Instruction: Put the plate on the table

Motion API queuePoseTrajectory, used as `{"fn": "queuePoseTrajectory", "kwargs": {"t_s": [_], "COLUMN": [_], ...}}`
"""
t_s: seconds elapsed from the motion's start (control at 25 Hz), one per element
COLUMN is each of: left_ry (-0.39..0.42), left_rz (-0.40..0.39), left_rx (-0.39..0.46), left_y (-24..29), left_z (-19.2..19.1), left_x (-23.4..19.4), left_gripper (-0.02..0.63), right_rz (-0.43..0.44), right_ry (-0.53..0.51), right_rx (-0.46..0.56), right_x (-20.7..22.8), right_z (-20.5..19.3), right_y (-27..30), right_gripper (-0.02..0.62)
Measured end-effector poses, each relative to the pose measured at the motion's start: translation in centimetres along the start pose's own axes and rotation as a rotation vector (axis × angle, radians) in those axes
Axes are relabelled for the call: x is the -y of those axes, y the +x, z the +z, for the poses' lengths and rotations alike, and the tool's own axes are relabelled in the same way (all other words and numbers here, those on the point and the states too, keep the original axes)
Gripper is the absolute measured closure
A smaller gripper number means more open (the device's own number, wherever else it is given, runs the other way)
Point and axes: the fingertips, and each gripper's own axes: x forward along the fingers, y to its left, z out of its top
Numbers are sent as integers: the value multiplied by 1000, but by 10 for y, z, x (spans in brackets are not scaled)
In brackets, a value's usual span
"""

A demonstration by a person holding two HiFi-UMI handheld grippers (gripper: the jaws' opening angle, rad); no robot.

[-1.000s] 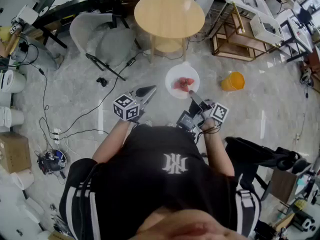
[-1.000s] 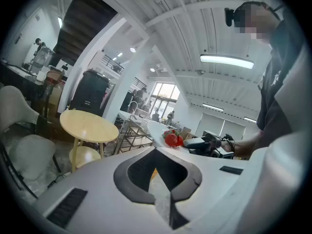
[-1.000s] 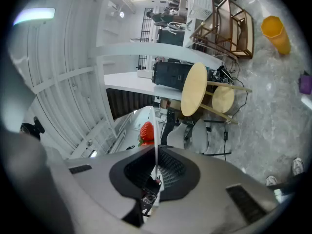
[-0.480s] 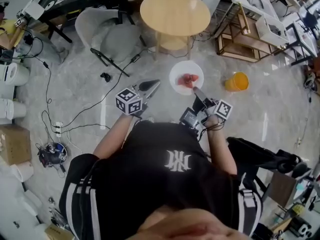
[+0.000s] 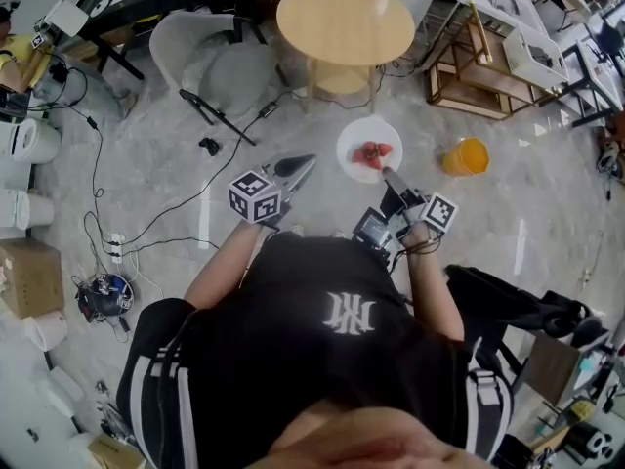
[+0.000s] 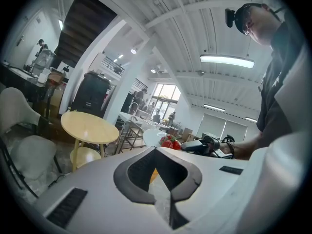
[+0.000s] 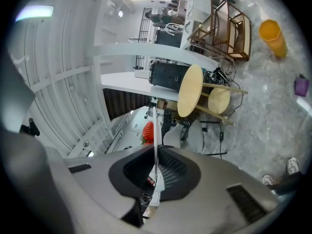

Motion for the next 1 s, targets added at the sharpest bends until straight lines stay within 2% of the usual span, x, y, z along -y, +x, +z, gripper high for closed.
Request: {"fn": "queuePoseTrajectory", "kwargs": {"t_s": [0.52, 1.0], "left_ry": [4, 4], "left_rz": [20, 80], "left_rx": [5, 4], "left_y": [3, 19], "left_z": [-1, -2], "left_x": [3, 12], "left_gripper": [594, 594], "right_rz": [23, 40], "right_ry": [2, 36], "right_rx": [12, 29], "right_x": [-4, 4], "right_z": [10, 31], "right_y": [-8, -30], "right_gripper": [571, 569]}}
